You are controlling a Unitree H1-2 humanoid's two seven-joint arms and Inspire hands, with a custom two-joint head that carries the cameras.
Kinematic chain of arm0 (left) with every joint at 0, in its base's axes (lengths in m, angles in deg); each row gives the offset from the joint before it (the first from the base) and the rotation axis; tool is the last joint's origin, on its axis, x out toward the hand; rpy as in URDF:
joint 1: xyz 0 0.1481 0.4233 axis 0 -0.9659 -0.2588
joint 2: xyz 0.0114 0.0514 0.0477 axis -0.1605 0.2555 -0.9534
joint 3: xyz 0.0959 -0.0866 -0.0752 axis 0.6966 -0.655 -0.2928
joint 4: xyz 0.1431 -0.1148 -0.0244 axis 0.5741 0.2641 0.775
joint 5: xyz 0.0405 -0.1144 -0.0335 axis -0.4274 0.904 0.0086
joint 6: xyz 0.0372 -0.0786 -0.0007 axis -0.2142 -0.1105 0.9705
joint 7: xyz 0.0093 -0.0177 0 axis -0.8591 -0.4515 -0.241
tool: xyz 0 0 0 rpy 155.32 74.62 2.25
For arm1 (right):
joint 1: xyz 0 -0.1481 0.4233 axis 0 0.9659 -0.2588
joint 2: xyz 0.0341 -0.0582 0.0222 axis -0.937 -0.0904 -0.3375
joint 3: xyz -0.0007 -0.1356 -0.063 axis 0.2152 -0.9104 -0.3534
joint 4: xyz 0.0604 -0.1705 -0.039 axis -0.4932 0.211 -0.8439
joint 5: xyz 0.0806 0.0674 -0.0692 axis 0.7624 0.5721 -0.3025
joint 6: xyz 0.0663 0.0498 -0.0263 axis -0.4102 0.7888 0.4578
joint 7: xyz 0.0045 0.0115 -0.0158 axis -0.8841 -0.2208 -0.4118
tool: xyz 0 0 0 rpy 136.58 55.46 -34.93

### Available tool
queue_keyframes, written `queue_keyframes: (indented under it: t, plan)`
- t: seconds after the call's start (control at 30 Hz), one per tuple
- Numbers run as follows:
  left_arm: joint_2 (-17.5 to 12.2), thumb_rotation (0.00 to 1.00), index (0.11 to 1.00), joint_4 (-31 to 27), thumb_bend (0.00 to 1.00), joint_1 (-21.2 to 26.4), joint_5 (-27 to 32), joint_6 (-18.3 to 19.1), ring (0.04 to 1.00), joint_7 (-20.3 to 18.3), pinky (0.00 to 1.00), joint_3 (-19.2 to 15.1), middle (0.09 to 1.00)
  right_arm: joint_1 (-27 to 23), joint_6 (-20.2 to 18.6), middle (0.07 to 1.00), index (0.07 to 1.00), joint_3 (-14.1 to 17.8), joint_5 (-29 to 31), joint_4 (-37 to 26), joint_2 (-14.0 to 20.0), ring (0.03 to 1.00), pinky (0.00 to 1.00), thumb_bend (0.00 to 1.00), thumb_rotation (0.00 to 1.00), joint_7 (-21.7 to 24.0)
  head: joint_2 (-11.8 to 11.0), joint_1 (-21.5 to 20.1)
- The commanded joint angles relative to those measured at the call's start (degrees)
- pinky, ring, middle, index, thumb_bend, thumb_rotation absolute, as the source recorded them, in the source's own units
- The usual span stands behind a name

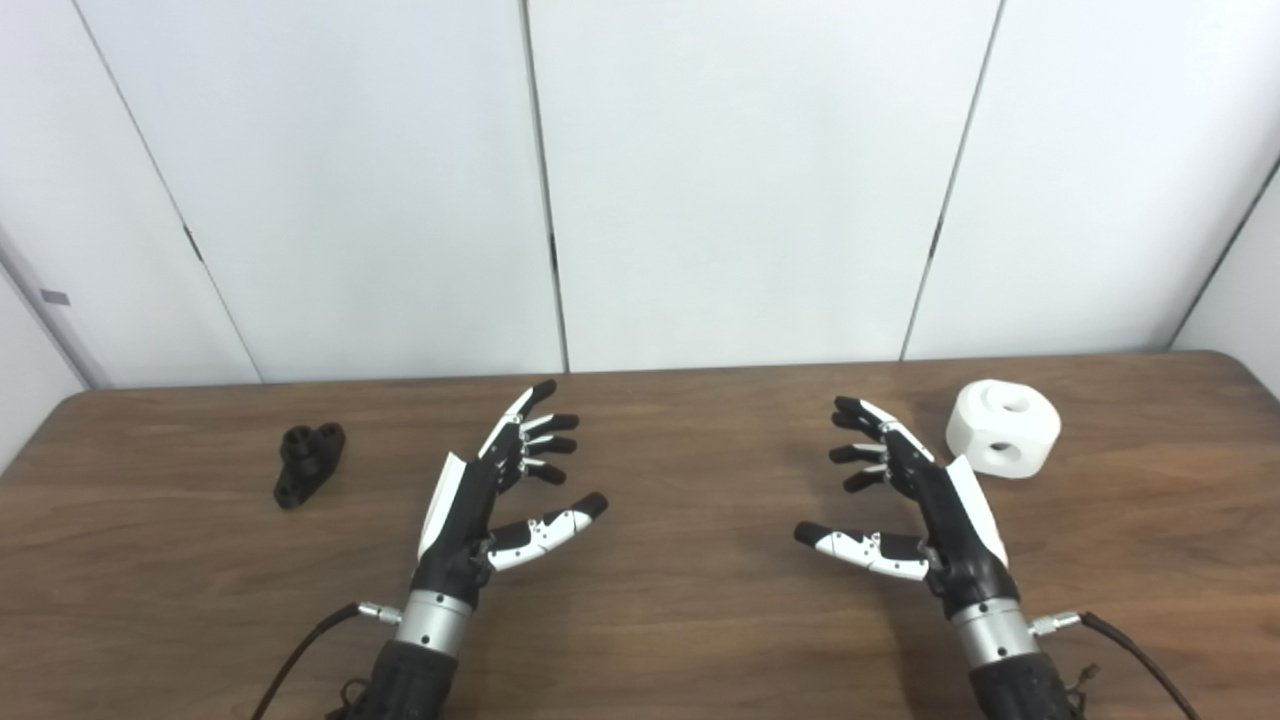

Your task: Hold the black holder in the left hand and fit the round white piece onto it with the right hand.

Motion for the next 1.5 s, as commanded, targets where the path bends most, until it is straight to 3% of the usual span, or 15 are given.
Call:
queue_keyframes:
  t: [0.0, 0.4, 0.97, 1.1, 1.33, 1.47]
  plan:
    - [-0.23, 0.17, 0.922, -1.24, 0.67, 1.46, 0.22, -2.25, 0.736, 0.61, 0.60, -0.29, 0.799, -2.07, 1.39, 0.825, 0.847, 0.03, 0.40, -2.12, 0.25, 0.702, 0.56, 0.61, 0.20, -0.33, 0.07, -0.04]
    - [-0.05, 0.13, 0.866, -0.90, 0.66, 1.37, 1.35, -2.64, 0.736, 0.29, 0.61, -0.37, 0.801, -2.15, 0.83, 0.826, 0.850, 0.14, 0.76, -2.27, 0.06, 0.710, 0.57, 0.61, 0.20, -0.18, 0.08, -0.09]
    - [-0.27, 0.13, 0.876, -1.22, 0.66, 1.39, 1.80, -2.03, 0.725, 0.06, 0.60, -0.25, 0.802, -2.07, 0.64, 0.826, 0.852, 0.21, 1.04, -2.51, 0.07, 0.709, 0.57, 0.61, 0.21, -0.01, 0.05, 0.66]
    - [0.20, 0.14, 0.874, -1.38, 0.66, 1.37, 0.68, -1.83, 0.728, 0.47, 0.60, 0.18, 0.801, -1.96, 1.29, 0.831, 0.854, 0.51, 1.71, -2.12, 0.72, 0.713, 0.57, 0.61, 0.20, 0.29, -0.38, 4.97]
    - [2.02, 0.13, 0.874, 0.11, 0.67, 1.26, -1.16, -2.29, 0.721, 1.21, 0.57, 1.66, 0.802, -1.02, 2.92, 0.842, 0.860, 1.70, 4.84, -1.29, 2.45, 0.721, 0.57, 0.58, 0.14, 1.33, -3.73, 15.99]
    - [2.84, 0.15, 0.867, 1.09, 0.69, 1.47, -3.12, -1.66, 0.739, 1.80, 0.59, 2.48, 0.805, -0.73, 2.94, 0.836, 0.859, 2.38, 6.26, -0.90, 3.26, 0.723, 0.59, 0.58, 0.10, 1.69, -4.88, 19.61]
